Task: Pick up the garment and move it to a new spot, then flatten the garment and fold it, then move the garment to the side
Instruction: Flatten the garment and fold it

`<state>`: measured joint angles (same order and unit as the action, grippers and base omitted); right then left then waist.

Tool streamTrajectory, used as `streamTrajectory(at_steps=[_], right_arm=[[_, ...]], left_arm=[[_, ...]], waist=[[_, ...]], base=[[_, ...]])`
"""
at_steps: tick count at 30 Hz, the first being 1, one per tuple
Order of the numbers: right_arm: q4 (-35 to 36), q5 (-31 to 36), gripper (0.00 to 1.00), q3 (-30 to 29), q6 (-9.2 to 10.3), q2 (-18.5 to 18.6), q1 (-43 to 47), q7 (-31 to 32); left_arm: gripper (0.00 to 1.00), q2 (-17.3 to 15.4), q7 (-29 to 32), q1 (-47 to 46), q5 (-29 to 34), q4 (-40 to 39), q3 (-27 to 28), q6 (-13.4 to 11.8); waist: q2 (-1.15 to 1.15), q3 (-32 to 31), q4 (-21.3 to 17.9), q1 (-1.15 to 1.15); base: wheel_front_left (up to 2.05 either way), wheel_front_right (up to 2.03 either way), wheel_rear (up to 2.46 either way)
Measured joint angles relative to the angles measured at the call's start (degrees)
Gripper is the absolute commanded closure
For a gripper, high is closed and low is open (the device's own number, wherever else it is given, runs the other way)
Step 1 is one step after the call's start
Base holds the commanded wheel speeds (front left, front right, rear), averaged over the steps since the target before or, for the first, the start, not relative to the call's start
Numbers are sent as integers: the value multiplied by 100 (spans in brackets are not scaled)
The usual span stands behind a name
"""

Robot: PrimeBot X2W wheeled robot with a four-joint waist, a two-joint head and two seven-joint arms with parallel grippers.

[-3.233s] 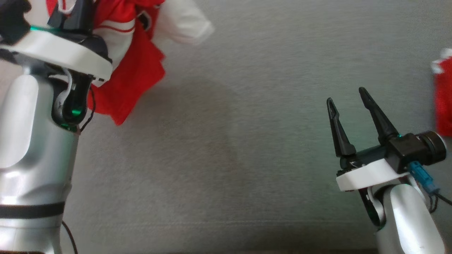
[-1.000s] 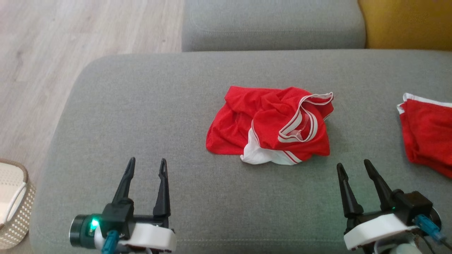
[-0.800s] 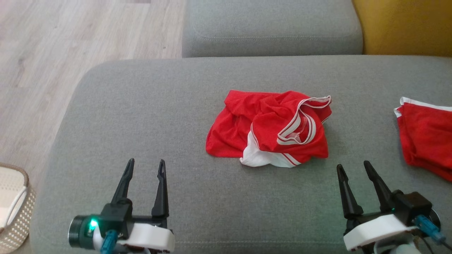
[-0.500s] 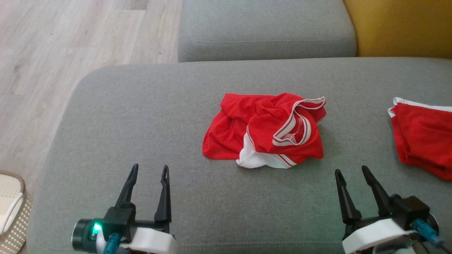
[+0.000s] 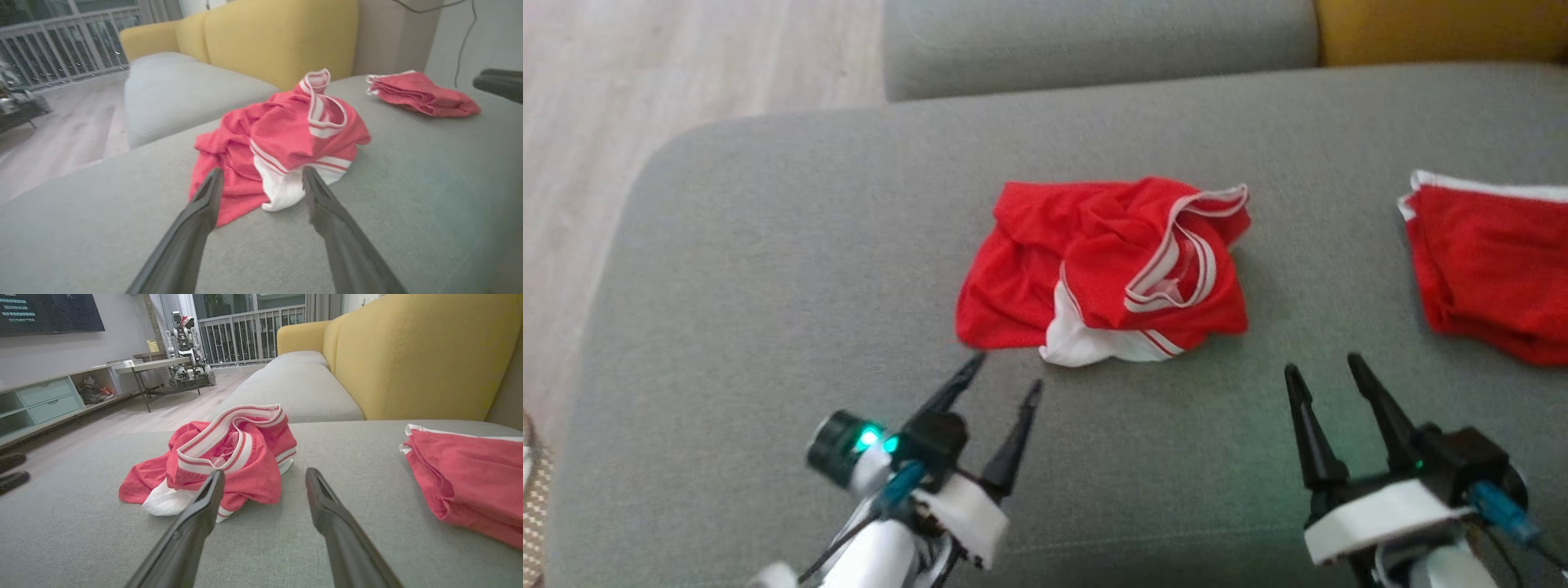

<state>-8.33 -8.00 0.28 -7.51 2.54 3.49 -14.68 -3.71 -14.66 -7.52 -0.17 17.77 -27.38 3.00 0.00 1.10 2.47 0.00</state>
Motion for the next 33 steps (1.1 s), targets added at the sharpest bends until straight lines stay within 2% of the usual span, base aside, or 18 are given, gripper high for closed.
streamTrajectory(at_steps=[2,9,13,18,22,23,24,27,30,33], right_arm=[[32,43,0,1,0,0,-202,4],[151,46,0,-40,0,1,-552,4],[243,37,0,-130,0,1,-708,4],[246,36,0,-131,0,1,-769,4],[247,-13,0,-123,0,0,-798,4],[247,-13,0,-125,0,1,-844,4],[247,-13,0,-126,0,0,-881,4],[248,-13,0,-130,0,1,-927,4],[234,-13,0,-133,0,1,-931,4],[183,-42,0,-115,0,0,-928,4]], left_arm=[[0,41,1,-383,-68,488,-346,211],[0,65,1,-1473,-57,1193,-883,246],[0,93,0,-1932,-35,1318,-1089,64],[0,101,0,-2085,-42,1557,-1210,-153],[0,100,0,-2182,-45,1723,-1241,-208],[54,98,0,-2267,-107,1679,-1261,-201],[100,99,0,-2312,-119,1627,-1273,-192],[100,101,-1,-2366,-223,1466,-1293,-140],[100,98,-1,-2362,-397,1185,-1349,19],[100,98,-1,-2354,-814,769,-1382,174]], waist=[[0,189,-140,0],[0,698,-493,0],[0,974,-707,0],[0,1216,-956,0],[0,1324,-1075,0],[0,1384,-1137,0],[0,1407,-1160,0],[0,1428,-1193,0],[0,1369,-1204,0],[0,1270,-1240,0]], base=[[0,0,0],[0,0,0],[0,0,0],[0,0,0],[0,0,0],[0,0,0],[0,0,0],[0,0,0],[0,0,0],[0,0,0]])
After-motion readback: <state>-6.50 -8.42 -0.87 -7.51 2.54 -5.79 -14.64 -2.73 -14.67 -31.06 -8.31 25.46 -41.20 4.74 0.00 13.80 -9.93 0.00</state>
